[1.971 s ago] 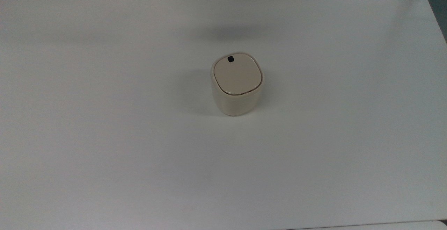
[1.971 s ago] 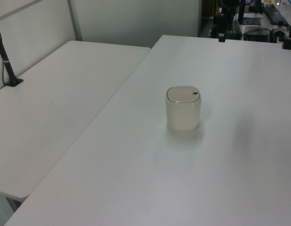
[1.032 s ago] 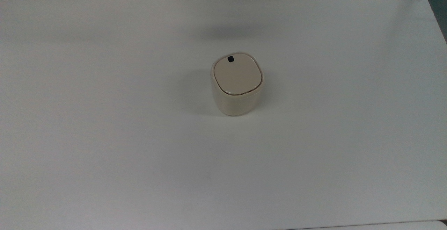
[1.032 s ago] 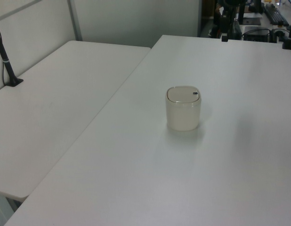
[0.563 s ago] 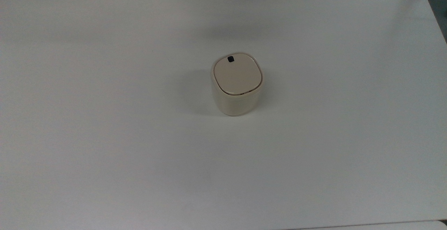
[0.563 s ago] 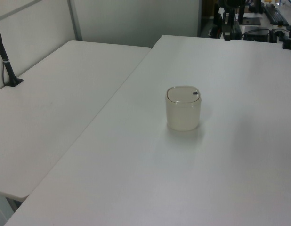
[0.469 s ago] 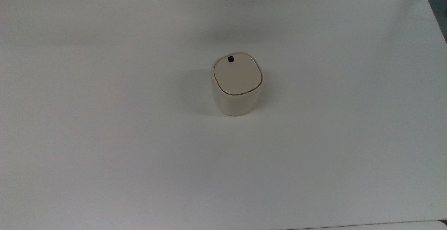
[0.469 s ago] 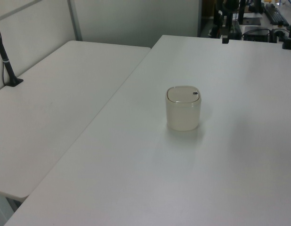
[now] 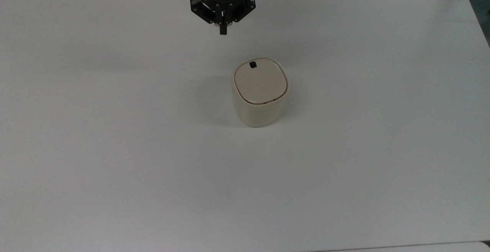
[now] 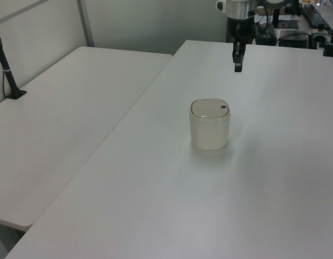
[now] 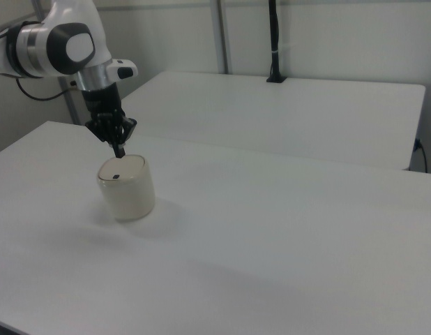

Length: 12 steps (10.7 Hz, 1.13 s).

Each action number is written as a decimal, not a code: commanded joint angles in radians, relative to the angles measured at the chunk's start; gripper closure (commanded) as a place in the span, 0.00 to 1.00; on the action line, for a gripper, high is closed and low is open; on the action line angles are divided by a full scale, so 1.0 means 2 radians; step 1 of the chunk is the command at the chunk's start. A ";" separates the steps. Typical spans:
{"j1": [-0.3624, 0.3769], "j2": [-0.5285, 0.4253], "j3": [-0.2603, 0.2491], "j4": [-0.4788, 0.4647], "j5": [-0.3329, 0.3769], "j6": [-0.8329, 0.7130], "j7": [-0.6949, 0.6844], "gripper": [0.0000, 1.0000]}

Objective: Open the trash bin
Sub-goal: 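Push the gripper fingers against the lid edge to flip it up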

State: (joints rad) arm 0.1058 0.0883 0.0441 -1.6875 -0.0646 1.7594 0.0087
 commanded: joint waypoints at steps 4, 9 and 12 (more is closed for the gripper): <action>0.028 0.044 -0.002 -0.006 0.008 0.052 -0.007 1.00; 0.040 0.074 -0.002 -0.009 0.008 0.092 -0.004 1.00; 0.045 0.086 -0.002 -0.008 0.007 0.100 -0.006 1.00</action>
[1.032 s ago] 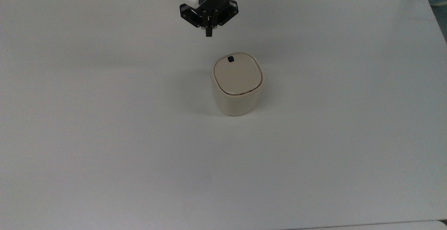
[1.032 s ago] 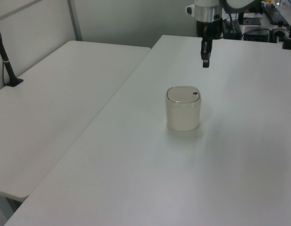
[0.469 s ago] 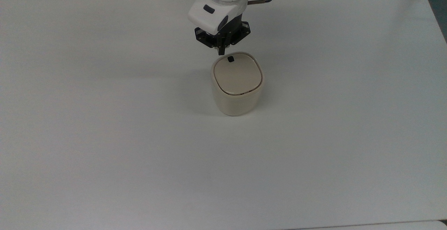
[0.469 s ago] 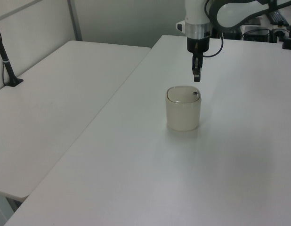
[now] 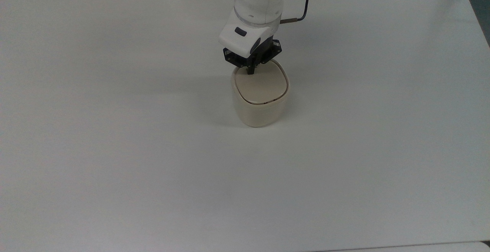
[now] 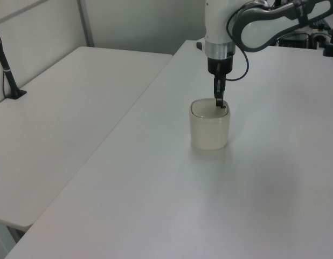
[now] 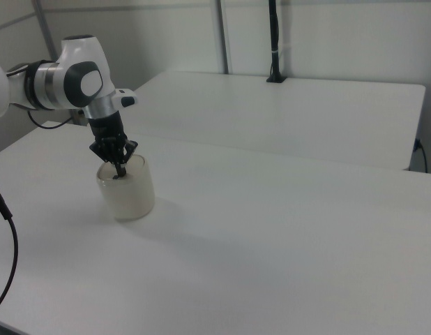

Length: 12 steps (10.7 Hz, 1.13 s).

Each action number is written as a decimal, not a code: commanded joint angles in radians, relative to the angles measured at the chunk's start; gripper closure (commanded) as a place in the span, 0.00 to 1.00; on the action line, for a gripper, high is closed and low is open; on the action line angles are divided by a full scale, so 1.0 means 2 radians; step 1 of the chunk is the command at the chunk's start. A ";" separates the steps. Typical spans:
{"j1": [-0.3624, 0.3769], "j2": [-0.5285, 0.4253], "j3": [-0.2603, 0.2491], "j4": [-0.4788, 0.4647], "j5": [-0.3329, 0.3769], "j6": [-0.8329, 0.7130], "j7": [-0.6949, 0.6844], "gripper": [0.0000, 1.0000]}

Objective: Open the trash bin
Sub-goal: 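Push the gripper fingers against the lid edge to flip it up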

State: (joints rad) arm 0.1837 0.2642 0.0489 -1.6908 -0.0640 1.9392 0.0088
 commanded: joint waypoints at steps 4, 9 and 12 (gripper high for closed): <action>-0.011 -0.040 -0.005 0.001 0.007 -0.044 -0.001 0.97; -0.037 -0.079 -0.012 0.023 0.007 -0.126 -0.001 0.91; -0.044 -0.088 -0.012 0.024 0.007 -0.137 -0.002 0.89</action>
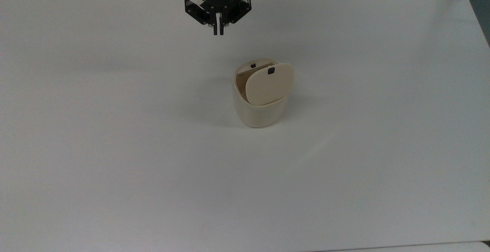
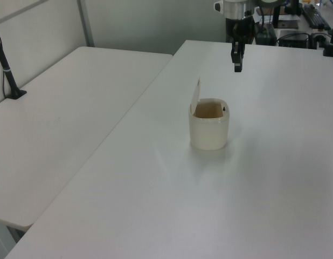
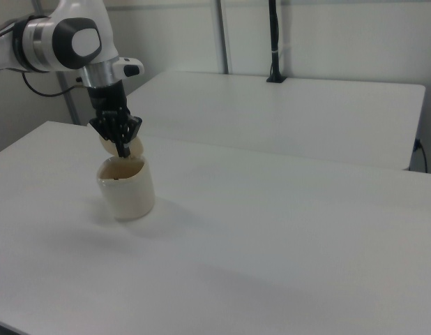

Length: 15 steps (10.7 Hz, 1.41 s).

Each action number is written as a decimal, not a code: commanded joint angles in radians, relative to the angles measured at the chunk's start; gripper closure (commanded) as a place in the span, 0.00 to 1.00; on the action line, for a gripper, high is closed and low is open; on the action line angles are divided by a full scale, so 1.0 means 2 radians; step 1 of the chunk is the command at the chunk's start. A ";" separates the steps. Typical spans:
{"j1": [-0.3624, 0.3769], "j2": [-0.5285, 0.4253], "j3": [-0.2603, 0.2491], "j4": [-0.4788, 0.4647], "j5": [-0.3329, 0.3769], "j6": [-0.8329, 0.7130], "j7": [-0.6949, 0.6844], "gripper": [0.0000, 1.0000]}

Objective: Open the trash bin
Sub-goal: 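Raise the gripper away from the opened lid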

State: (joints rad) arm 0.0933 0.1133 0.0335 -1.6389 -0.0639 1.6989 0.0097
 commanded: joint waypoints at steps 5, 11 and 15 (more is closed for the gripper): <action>-0.012 -0.027 -0.005 -0.001 0.006 -0.039 -0.003 0.59; -0.011 -0.029 -0.005 -0.001 0.001 -0.040 -0.001 0.00; -0.011 -0.029 -0.005 -0.001 0.000 -0.040 -0.001 0.00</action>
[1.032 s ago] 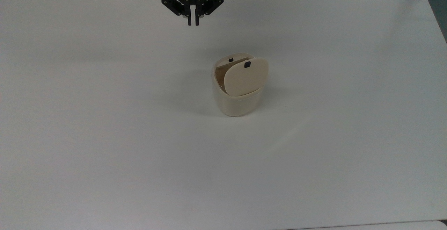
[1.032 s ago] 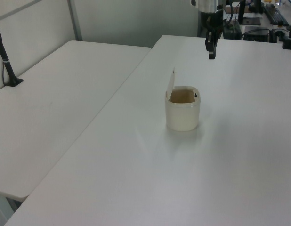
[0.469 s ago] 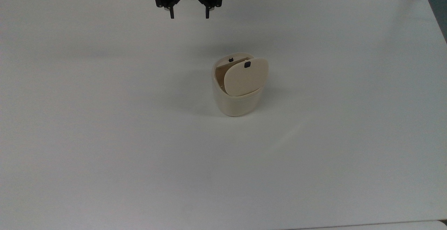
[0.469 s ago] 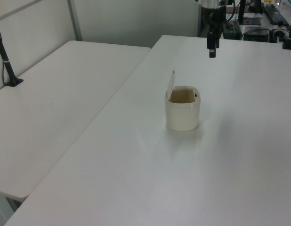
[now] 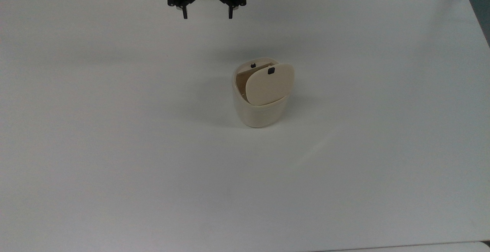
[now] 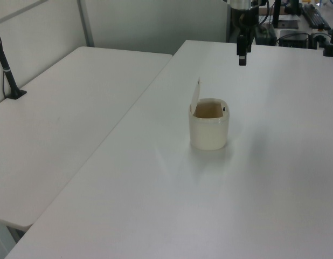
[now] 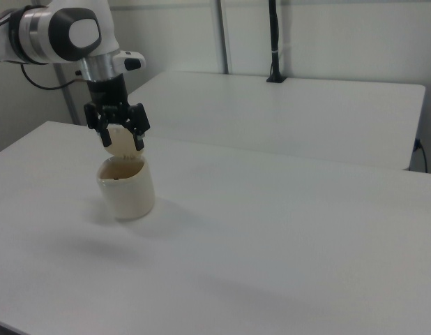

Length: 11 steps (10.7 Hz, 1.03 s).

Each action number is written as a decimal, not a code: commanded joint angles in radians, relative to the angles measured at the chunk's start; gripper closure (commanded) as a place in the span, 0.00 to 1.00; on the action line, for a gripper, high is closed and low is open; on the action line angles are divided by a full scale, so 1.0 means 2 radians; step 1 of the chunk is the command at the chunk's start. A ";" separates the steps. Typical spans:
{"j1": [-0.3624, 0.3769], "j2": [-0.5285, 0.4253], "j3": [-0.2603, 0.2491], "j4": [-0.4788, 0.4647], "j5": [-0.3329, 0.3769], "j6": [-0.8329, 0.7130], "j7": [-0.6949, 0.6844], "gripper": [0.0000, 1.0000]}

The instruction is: Open the trash bin

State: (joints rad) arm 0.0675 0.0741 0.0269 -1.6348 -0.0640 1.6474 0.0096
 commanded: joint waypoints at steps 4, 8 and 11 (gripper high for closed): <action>0.002 -0.010 -0.002 -0.003 0.000 -0.014 -0.001 0.00; 0.002 -0.010 0.000 -0.004 -0.001 -0.023 0.003 0.00; 0.005 -0.010 0.002 -0.005 -0.001 -0.037 0.006 0.00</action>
State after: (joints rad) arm 0.0678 0.0737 0.0272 -1.6348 -0.0641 1.6174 0.0096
